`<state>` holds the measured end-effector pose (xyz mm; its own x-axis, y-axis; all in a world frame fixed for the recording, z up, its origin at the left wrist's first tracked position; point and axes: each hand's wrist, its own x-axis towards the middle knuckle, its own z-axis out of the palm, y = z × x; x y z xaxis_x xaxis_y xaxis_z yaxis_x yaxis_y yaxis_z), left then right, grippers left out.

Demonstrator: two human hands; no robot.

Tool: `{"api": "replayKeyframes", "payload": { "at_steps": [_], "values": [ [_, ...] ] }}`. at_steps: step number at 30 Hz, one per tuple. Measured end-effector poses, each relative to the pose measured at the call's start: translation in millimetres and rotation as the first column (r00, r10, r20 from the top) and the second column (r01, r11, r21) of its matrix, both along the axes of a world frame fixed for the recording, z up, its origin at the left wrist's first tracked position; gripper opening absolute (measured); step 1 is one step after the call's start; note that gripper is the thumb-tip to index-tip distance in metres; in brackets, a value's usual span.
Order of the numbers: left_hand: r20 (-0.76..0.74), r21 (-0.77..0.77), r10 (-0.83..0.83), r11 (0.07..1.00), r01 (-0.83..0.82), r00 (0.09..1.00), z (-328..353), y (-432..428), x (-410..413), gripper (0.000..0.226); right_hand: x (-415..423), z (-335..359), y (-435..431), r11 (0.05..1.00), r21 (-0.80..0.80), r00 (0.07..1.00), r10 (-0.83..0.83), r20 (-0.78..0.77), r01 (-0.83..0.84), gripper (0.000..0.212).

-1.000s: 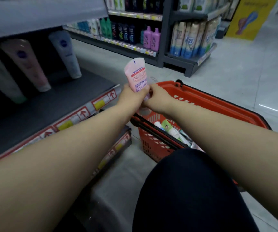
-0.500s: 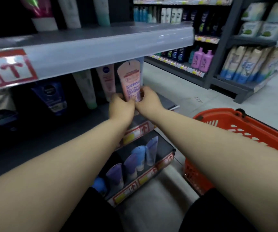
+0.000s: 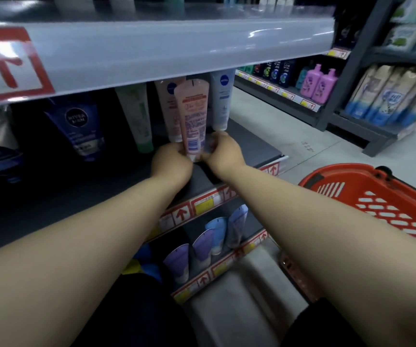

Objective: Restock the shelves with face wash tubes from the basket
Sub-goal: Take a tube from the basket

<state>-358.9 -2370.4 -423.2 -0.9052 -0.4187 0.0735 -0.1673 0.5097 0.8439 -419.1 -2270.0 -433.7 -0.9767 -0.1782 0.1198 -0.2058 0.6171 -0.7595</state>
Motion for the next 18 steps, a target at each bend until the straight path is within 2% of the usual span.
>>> {"api": "replayKeyframes", "payload": {
  "at_steps": [4,7,10,13,16,18],
  "values": [
    [0.017,-0.181,-0.072,0.981,0.074,0.997,14.9,9.9,22.9,0.035,25.1,17.1,33.9,0.981,0.191,0.993,0.040,-0.113,-0.018,0.061],
    [0.047,-0.299,-0.196,0.933,0.201,0.980,30.7,35.5,43.3,0.048,45.5,31.6,62.7,0.907,0.416,0.975,0.148,-0.166,-0.067,0.061],
    [0.131,-0.446,-0.373,0.805,0.391,0.918,44.2,70.8,58.7,0.040,66.1,42.0,96.1,0.813,0.571,0.965,0.227,-0.135,-0.111,0.053],
    [0.233,-0.539,-0.451,0.678,0.501,0.861,49.0,109.8,65.0,0.030,85.6,50.0,138.3,0.763,0.637,0.971,0.220,-0.097,-0.109,0.045],
    [0.312,-0.592,-0.493,0.568,0.572,0.812,45.9,151.3,63.1,0.041,97.5,47.3,184.2,0.701,0.708,0.983,0.177,-0.056,-0.086,0.053],
    [0.348,-0.610,-0.531,0.498,0.617,0.773,38.5,179.3,57.9,0.040,101.0,39.3,213.3,0.682,0.728,0.990,0.137,-0.027,-0.074,0.056]
  ]
}}
